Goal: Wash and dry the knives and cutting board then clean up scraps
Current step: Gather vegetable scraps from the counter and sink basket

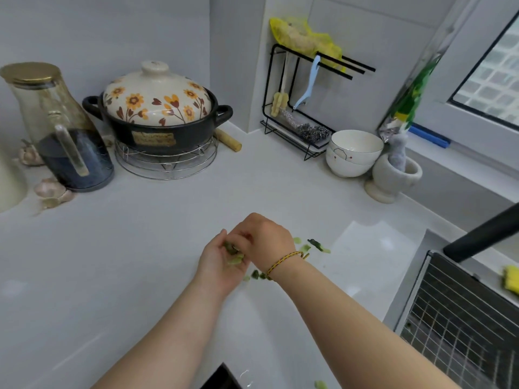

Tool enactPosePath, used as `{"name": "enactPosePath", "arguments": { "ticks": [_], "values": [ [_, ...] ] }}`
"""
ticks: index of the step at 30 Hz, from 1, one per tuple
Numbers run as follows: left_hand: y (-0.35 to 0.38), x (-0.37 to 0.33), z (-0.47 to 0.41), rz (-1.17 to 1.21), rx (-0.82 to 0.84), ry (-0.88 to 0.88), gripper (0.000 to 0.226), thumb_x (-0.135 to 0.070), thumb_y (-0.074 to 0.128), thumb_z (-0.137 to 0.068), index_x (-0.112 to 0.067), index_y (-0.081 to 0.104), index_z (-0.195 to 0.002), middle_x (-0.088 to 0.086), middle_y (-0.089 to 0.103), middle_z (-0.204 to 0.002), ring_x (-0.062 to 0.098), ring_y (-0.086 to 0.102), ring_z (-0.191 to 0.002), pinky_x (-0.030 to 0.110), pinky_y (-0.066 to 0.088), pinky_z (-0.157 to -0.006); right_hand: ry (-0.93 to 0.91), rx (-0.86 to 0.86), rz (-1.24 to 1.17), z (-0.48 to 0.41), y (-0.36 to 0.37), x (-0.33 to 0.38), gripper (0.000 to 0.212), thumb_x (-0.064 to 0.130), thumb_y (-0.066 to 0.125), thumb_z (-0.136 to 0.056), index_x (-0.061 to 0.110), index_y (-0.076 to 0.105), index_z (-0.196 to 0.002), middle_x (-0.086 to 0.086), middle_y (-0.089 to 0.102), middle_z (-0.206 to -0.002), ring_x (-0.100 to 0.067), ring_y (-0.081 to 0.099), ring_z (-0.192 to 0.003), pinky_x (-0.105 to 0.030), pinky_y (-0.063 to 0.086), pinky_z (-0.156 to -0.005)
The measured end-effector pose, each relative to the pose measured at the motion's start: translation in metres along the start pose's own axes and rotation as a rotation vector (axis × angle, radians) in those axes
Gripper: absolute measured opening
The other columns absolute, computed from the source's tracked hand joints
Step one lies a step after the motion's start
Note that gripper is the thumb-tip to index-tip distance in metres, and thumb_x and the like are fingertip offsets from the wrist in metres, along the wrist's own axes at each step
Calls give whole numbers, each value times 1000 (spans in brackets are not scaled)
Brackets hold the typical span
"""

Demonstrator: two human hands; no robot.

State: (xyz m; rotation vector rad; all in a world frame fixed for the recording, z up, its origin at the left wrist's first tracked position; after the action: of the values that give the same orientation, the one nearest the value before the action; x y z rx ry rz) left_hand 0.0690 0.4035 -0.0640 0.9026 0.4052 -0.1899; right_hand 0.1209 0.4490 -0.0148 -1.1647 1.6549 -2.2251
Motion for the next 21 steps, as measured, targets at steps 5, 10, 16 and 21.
{"name": "enactPosePath", "arguments": {
  "ticks": [5, 10, 16, 21],
  "values": [
    [-3, 1, -7, 72, 42, -18, 37, -18, 27, -100, 0, 57, -89, 11, 71, -66, 18, 70, -60, 30, 47, -79, 30, -138, -33, 6, -11, -9, 28, 36, 52, -90, 13, 67, -96, 1, 58, -105, -17, 57, -94, -23, 36, -70],
    [-5, 5, -7, 36, 15, -22, 35, -14, 29, -100, -3, 56, -80, 6, 69, -58, 11, 67, -52, 23, 53, -57, 17, -92, 31, 2, -7, -3, 29, 36, 49, -91, 16, 69, -96, 1, 58, -94, -16, 54, -88, -25, 36, -67],
    [-13, -1, -10, 116, 33, -14, 46, -19, 28, -100, 4, 61, -79, 14, 69, -62, 20, 70, -60, 27, 57, -64, -30, -71, -26, 4, -7, -5, 24, 23, 45, -93, 24, 68, -101, 5, 61, -106, -11, 53, -99, -23, 39, -76],
    [-21, -14, -15, 145, 29, 23, 36, -20, 30, -99, -1, 59, -87, 12, 71, -69, 23, 71, -65, 32, 57, -59, 115, -155, -73, 10, -6, -25, 18, 25, 52, -90, 20, 65, -101, 6, 59, -97, -8, 51, -85, -18, 39, -69]
  ]
}}
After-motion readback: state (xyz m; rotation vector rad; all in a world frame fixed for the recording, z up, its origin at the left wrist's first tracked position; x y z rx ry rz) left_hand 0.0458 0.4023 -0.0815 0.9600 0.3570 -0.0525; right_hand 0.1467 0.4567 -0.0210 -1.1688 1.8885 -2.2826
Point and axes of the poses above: each hand's wrist, its own z-axis away from the middle knuckle, its own y-axis out of the palm, x = y × z, the point moved 4 cm from there along -z, towards the middle knuckle
